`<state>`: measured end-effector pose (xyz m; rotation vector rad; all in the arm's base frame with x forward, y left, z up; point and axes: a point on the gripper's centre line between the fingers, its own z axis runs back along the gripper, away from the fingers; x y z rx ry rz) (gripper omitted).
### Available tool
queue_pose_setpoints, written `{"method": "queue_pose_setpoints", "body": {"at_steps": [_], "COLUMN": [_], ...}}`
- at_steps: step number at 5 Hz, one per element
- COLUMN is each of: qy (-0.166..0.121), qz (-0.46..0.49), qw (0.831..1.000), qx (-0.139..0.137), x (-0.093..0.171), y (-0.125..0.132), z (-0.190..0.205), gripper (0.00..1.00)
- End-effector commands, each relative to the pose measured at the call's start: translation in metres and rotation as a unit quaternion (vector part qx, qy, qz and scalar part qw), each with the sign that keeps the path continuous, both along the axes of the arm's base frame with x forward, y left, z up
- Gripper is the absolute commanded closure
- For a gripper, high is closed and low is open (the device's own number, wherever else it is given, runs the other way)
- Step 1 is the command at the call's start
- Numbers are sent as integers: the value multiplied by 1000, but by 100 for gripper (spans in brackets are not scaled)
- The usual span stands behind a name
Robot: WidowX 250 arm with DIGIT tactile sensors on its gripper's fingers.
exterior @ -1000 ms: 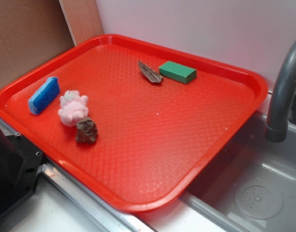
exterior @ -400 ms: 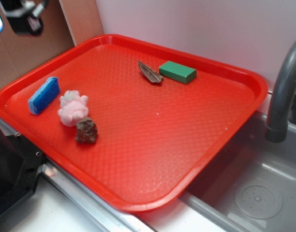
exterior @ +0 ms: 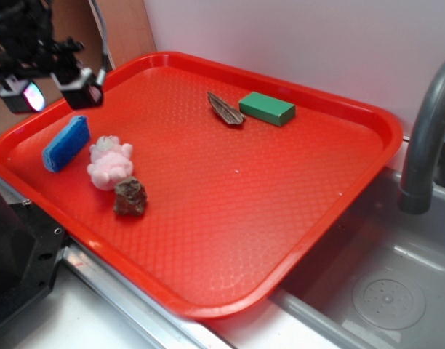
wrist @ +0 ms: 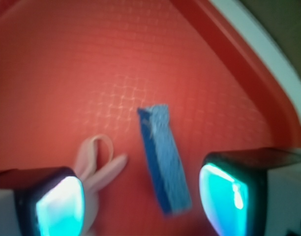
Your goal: Grab the blue sponge.
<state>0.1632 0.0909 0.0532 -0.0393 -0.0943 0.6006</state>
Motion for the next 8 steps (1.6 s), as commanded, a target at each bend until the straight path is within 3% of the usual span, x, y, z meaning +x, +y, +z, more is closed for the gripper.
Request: {"method": "queue_pose_setpoints", "body": {"at_steps": [1,2,3,5,6,7,8], "qy": [15,16,-16,-37,-36,-7,-2], "qz": [-56,-84,-158,-294,-343,-357,-366], "qw": [998,996,987,955,938,933,930], "qx": [10,-6,-1,24,26,41,37], "x": [-29,-43,-11,26,48,66,64], "y": [7,5,-17,-64,-83,-109,-116], "z": [-38,-33,15,116,157,180,188], "gripper": [13,100,100,100,100,100,100]}}
